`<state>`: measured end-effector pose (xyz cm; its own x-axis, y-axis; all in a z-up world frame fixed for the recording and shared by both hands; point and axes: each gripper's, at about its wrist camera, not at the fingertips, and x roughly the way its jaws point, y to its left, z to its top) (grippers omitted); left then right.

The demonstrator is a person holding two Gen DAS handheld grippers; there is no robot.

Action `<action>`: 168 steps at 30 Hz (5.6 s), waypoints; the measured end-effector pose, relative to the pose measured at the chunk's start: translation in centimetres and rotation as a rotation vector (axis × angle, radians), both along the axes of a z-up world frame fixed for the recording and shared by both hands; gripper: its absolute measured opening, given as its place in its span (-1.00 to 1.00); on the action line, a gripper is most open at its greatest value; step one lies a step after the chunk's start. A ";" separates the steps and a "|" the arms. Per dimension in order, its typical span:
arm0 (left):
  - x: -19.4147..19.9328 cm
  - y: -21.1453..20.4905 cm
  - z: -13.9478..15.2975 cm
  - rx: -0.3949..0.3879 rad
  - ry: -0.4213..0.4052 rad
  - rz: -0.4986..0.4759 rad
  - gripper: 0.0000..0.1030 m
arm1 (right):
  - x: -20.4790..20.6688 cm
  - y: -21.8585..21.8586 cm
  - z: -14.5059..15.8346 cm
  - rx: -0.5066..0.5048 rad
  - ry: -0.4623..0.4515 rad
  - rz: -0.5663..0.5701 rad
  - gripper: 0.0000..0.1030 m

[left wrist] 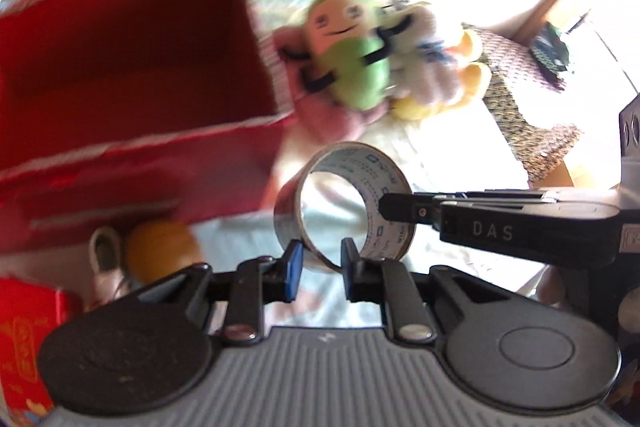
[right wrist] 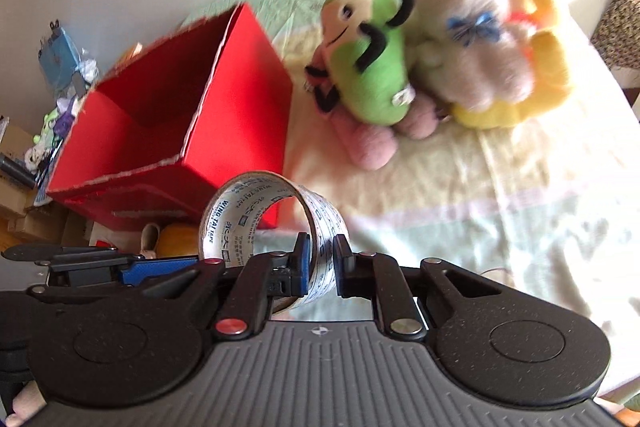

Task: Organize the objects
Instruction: 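Lift the tape roll and carry it over the red box, then lower the tape roll into the red box and open the right gripper, then withdraw the right gripper from the box toward the pine cone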

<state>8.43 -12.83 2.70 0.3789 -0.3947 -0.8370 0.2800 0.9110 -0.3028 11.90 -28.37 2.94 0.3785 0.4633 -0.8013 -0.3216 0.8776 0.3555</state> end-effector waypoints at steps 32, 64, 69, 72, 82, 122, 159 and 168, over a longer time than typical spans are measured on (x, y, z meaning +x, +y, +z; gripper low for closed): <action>10.9 13.2 5.6 0.009 -0.160 0.070 -0.72 | 9.8 15.2 5.2 -0.043 -0.123 0.189 -0.76; 19.8 10.6 -2.1 -0.014 0.157 0.021 -0.72 | 13.8 17.5 2.7 -0.185 -0.068 0.190 -0.70; 19.7 9.9 -1.9 0.031 0.124 0.016 -0.68 | 13.6 17.2 2.6 -0.154 -0.076 0.172 -0.70; 19.3 9.7 -1.8 0.047 0.103 0.010 -0.68 | 13.2 17.0 2.4 -0.150 -0.086 0.168 -0.70; 18.9 9.2 -1.3 0.095 0.045 0.025 -0.63 | 12.1 16.4 2.7 -0.133 -0.104 0.129 -0.67; 11.2 10.5 1.6 0.409 -0.138 0.216 -0.23 | 4.7 13.9 3.0 -0.048 -0.198 -0.081 -0.55; 0.5 6.2 6.0 0.510 -0.189 0.414 0.41 | -2.0 7.9 5.0 0.054 -0.278 0.098 -0.42; -0.9 5.3 5.0 0.509 -0.160 0.402 0.50 | -2.5 6.4 3.6 0.071 -0.225 0.099 -0.29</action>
<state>7.52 -7.50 7.72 0.5492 0.2329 -0.8026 -0.1059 0.9720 0.2097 9.44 -21.94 6.55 0.4939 0.5589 -0.6661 -0.4829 0.8134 0.3245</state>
